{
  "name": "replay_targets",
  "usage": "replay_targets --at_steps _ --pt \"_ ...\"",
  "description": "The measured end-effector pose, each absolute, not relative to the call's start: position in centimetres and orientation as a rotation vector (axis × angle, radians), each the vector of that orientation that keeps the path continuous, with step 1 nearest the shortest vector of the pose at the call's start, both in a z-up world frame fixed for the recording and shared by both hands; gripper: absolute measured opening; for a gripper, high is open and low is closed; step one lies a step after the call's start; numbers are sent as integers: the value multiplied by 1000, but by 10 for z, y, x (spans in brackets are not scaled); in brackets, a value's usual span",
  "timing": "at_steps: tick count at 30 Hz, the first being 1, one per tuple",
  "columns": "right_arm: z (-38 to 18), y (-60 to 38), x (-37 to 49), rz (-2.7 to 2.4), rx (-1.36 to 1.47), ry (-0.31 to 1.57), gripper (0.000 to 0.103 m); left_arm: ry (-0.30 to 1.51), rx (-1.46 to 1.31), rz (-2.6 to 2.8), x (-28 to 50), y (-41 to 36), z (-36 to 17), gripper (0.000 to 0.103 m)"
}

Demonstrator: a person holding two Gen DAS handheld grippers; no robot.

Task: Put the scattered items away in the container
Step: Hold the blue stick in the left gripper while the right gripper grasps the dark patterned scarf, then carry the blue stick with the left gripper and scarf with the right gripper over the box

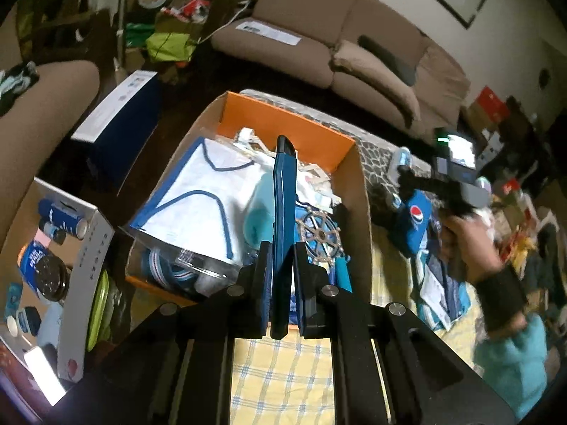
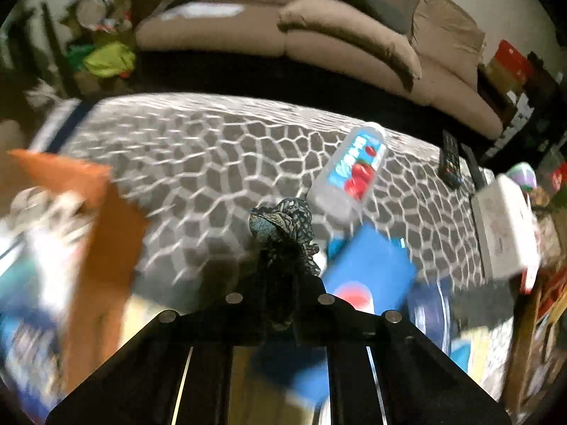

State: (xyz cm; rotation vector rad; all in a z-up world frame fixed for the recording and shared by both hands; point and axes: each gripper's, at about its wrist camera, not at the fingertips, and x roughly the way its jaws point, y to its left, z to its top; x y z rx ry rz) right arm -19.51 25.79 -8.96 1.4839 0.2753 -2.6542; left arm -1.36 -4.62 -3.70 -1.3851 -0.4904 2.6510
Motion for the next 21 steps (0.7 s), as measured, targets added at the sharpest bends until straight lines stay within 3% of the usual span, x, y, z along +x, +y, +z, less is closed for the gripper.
replay_targets --at_steps 4,9,12,21 --pt "-64 272 -115 -2662 1380 65 9 -477 -1375 2632 -10 -41 -31 10" --pt "-74 270 -45 -2577 1356 -286 9 -668 -1384 2499 -15 -46 -30 10" --pt "-83 273 -26 -2513 1369 -436 9 -622 -1378 2563 -12 -45 -30 10" --pt "-44 275 -9 -2568 1292 -422 11 -583 -1388 2653 -11 -64 -36 10"
